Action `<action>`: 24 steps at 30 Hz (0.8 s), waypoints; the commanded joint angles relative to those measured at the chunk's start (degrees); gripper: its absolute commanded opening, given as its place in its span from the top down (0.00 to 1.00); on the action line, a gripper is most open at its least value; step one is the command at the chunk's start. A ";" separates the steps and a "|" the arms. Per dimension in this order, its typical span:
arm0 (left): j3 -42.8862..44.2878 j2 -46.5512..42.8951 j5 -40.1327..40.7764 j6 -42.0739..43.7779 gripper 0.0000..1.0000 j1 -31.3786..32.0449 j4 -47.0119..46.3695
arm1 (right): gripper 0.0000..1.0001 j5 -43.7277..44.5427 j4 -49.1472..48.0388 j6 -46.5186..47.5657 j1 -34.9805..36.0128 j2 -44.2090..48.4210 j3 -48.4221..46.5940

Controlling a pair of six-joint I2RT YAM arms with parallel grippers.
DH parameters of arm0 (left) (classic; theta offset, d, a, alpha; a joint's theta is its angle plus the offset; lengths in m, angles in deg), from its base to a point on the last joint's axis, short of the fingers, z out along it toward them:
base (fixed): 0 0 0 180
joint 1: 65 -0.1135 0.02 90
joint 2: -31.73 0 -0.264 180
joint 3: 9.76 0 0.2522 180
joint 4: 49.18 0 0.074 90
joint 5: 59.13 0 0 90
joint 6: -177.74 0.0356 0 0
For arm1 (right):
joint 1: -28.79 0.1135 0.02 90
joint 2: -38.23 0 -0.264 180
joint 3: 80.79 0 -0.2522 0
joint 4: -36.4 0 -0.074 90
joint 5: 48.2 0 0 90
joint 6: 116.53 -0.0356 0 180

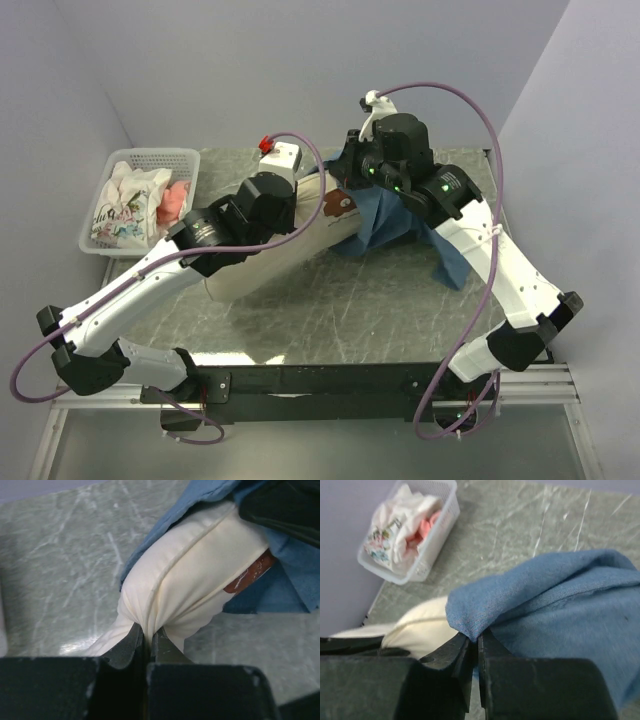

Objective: Put the pillow into the pillowcase

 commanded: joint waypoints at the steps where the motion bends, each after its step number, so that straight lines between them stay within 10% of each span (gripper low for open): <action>1: 4.42 0.81 -9.07 -5.94 0.99 -1.65 2.27 | 0.88 4.21 0.50 1.24 4.02 3.14 -3.70; 5: -4.34 -2.70 -18.38 -10.25 0.99 -8.31 -4.67 | 0.86 11.68 -0.81 1.42 9.12 7.78 1.74; 15: -19.23 -6.40 -30.96 -13.95 0.99 -16.07 -15.49 | 0.20 23.55 -8.10 -0.60 12.03 16.23 23.16; 24: -12.90 -2.10 -33.17 -12.55 0.99 -17.65 -13.30 | 0.14 31.30 -19.08 -3.07 14.85 25.64 42.42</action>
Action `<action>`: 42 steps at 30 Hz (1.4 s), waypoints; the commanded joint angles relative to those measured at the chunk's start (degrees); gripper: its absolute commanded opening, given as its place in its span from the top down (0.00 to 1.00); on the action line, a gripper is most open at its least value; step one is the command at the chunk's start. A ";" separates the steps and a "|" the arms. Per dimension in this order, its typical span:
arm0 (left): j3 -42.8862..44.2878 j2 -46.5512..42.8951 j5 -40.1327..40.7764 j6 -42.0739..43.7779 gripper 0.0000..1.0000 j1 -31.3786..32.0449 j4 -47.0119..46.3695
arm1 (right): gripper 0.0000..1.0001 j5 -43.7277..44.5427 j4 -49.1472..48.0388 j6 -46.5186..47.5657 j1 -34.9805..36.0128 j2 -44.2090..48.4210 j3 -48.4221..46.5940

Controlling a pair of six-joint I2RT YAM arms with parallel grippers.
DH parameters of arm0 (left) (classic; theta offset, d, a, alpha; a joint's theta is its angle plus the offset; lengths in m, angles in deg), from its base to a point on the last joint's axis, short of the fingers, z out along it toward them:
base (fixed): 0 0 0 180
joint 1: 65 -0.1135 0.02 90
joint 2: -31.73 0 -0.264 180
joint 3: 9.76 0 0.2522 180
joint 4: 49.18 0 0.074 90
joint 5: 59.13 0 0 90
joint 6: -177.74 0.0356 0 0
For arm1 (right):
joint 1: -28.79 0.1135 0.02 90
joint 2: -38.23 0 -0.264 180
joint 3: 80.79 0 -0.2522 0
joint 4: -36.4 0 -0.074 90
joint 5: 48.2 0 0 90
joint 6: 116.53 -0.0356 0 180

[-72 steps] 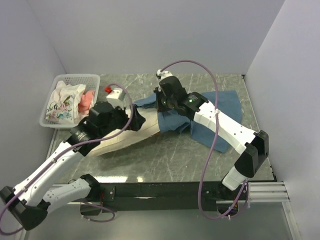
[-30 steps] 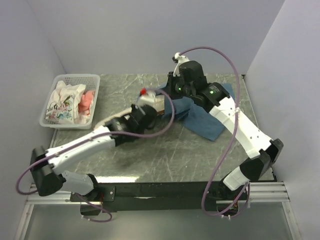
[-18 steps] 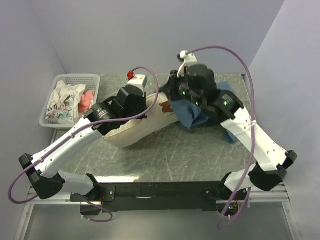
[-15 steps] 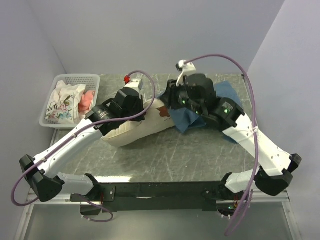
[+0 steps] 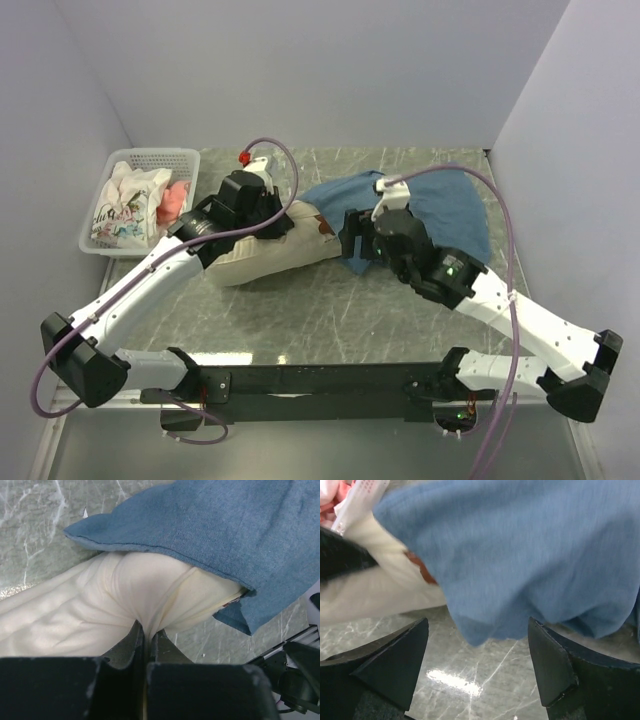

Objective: Put the pillow into the pillowcase

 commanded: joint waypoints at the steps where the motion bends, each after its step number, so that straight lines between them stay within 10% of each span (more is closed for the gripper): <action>1: 4.38 1.60 -1.82 -0.42 0.99 -0.60 -2.83 | 0.13 5.22 -10.67 -0.93 1.27 2.74 6.80; 7: 8.16 2.92 -4.63 -2.25 0.99 -2.00 -2.57 | 0.19 0.41 -8.24 -0.22 -7.39 -7.79 0.23; 9: 9.75 3.10 -6.30 -5.66 0.99 -3.15 -3.09 | 0.44 -3.64 -8.67 0.66 -10.23 -9.30 -4.67; 11: 11.33 3.62 -8.57 -8.84 0.99 -4.64 -5.54 | 0.93 -6.89 -4.82 0.93 -9.63 -12.63 -10.39; 12: 11.77 3.89 -9.29 -12.16 0.99 -4.91 -6.51 | 0.99 -7.08 -3.15 0.75 -7.80 -14.04 -16.08; 19: 8.11 4.07 -16.40 -25.19 0.99 -9.54 -16.52 | 1.00 -3.56 -0.47 -4.17 12.43 -19.25 -12.21; 28: 5.44 1.17 -26.43 -35.48 0.99 -15.02 -26.56 | 1.00 -12.17 3.78 -1.19 -1.20 -11.24 -9.35; 34: 10.63 -0.94 -17.33 -36.80 0.99 -12.21 -22.00 | 1.00 -12.52 8.99 -1.45 15.67 -10.10 -20.08; 42: 8.80 -4.81 0.72 -38.64 0.99 -8.69 -10.48 | 0.97 -11.02 23.30 3.11 11.14 -7.71 -47.31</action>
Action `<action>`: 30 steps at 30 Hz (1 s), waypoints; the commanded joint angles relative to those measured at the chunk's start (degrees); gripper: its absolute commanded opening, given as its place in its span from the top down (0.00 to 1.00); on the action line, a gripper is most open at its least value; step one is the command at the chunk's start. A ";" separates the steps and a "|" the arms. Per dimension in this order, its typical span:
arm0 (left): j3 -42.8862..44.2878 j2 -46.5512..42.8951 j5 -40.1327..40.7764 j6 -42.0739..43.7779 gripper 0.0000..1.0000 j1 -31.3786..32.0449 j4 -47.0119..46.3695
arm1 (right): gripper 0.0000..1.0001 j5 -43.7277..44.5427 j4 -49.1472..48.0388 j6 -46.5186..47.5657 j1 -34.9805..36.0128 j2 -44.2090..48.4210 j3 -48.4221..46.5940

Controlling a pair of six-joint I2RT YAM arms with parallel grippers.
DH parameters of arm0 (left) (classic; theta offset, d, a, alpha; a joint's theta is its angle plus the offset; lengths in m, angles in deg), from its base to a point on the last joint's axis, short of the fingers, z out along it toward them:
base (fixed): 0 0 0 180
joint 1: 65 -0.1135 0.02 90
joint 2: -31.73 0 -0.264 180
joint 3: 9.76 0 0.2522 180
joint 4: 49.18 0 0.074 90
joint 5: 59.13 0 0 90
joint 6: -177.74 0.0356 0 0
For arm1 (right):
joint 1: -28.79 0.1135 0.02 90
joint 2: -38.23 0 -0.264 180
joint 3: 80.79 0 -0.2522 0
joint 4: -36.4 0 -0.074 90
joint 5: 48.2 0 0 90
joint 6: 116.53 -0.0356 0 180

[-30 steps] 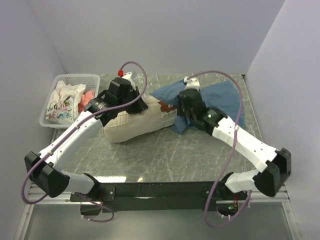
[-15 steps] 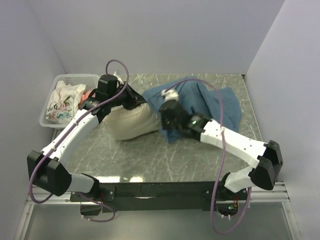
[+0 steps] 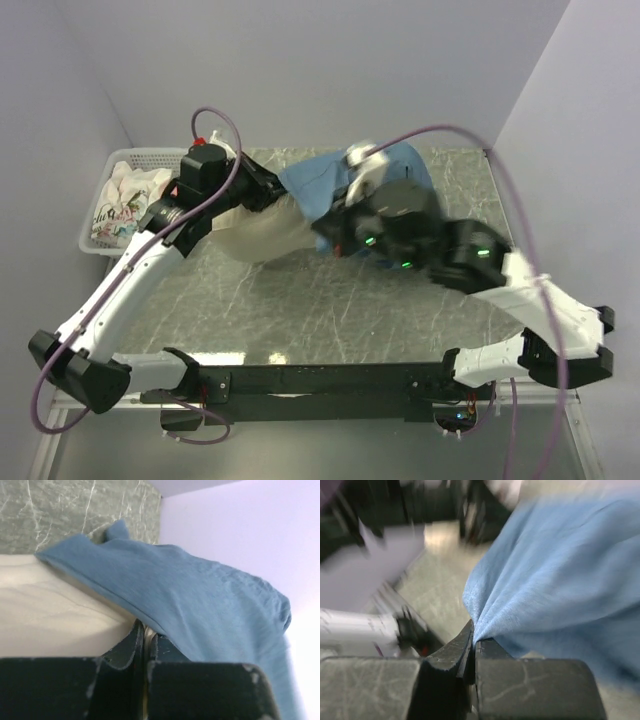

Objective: Put the pillow into the pillowcase

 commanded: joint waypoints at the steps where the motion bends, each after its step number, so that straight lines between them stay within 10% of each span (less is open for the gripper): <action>1: 1.55 -4.31 14.27 -6.67 0.99 1.10 -3.57 | 0.97 -5.86 7.32 3.23 -6.49 2.27 -15.18; 7: 4.63 -1.77 21.14 -6.76 0.99 4.09 3.38 | 0.99 -18.20 4.70 2.97 -15.83 -6.08 -12.67; 16: -6.97 9.47 10.78 -2.91 0.95 -3.02 -3.98 | 1.00 -16.55 -16.84 -1.60 -16.09 -14.33 22.15; 23: -0.32 13.45 11.98 16.49 0.12 -7.86 0.63 | 1.00 -13.99 -19.39 -1.51 -18.02 -26.99 20.67; 30: 8.68 5.20 26.29 28.22 0.01 -8.21 13.66 | 1.00 -15.13 -19.39 -1.51 -19.70 -28.85 18.29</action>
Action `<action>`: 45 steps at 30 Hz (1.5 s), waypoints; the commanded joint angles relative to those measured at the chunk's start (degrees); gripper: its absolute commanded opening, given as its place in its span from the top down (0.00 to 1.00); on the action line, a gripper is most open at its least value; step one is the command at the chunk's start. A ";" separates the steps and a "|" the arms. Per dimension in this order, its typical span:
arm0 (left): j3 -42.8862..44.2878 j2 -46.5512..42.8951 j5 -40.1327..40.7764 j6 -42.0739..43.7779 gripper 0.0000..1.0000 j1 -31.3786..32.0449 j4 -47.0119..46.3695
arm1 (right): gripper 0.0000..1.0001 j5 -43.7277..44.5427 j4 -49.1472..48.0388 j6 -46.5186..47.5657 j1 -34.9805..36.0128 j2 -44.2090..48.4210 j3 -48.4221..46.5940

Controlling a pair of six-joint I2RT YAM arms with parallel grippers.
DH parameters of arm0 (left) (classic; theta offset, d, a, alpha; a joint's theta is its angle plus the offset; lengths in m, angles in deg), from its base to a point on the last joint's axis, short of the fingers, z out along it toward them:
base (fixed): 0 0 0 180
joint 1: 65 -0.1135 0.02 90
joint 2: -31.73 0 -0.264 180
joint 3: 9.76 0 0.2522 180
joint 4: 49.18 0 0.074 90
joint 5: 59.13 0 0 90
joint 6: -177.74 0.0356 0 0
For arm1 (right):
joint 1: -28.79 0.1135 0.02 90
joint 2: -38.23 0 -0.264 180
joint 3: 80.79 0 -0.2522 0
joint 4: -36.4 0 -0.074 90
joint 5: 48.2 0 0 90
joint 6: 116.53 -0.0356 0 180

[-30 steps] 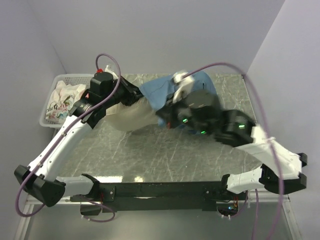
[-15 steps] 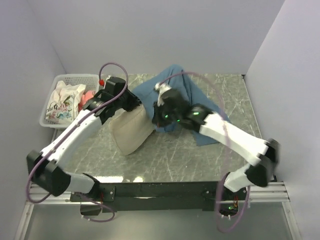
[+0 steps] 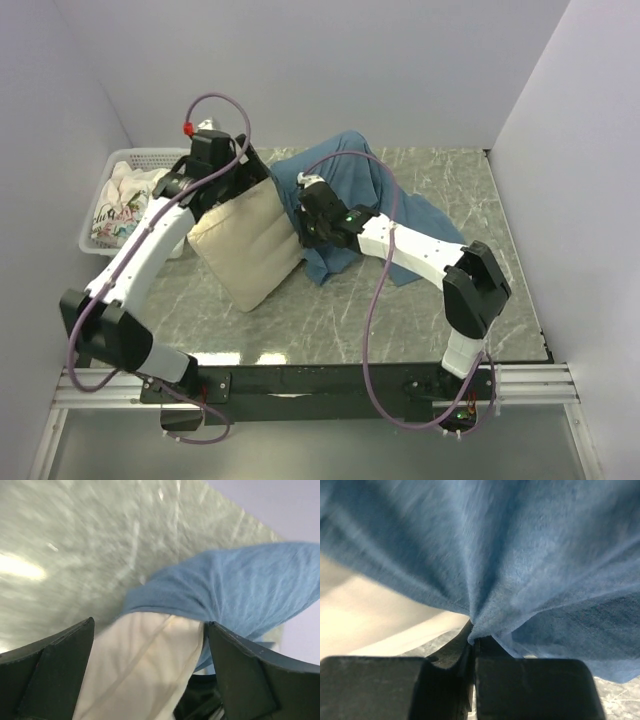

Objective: Put the pillow into the pillowcase

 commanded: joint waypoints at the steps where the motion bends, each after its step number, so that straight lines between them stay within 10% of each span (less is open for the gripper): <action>1: 2.84 -12.02 14.27 7.76 0.01 -0.19 6.32 | 1.00 -2.84 2.57 -0.55 -0.68 -1.55 -1.34; 6: -10.70 -24.62 22.99 4.42 0.01 -0.37 6.05 | 1.00 -3.20 4.50 0.06 -3.49 -3.14 -2.74; 25: -53.33 -62.76 5.08 -5.00 0.00 -0.28 -14.49 | 1.00 -6.45 4.85 1.38 -11.23 -1.02 -0.01; 34: -42.19 -41.19 -2.50 1.96 0.01 -0.28 -18.57 | 1.00 -7.24 7.85 1.65 -11.14 -8.68 -7.14; 37: -40.60 -31.78 0.65 1.69 0.12 -0.10 -18.38 | 1.00 -7.33 6.71 1.03 -10.53 -5.97 -4.07; 42: -34.10 -13.00 3.66 1.69 0.75 -0.19 -16.27 | 1.00 -3.99 7.93 1.38 -5.09 0.63 -1.25; 45: -29.70 -3.06 -1.34 1.87 0.86 -0.02 -17.67 | 1.00 -1.19 10.21 1.73 -0.96 4.33 -3.00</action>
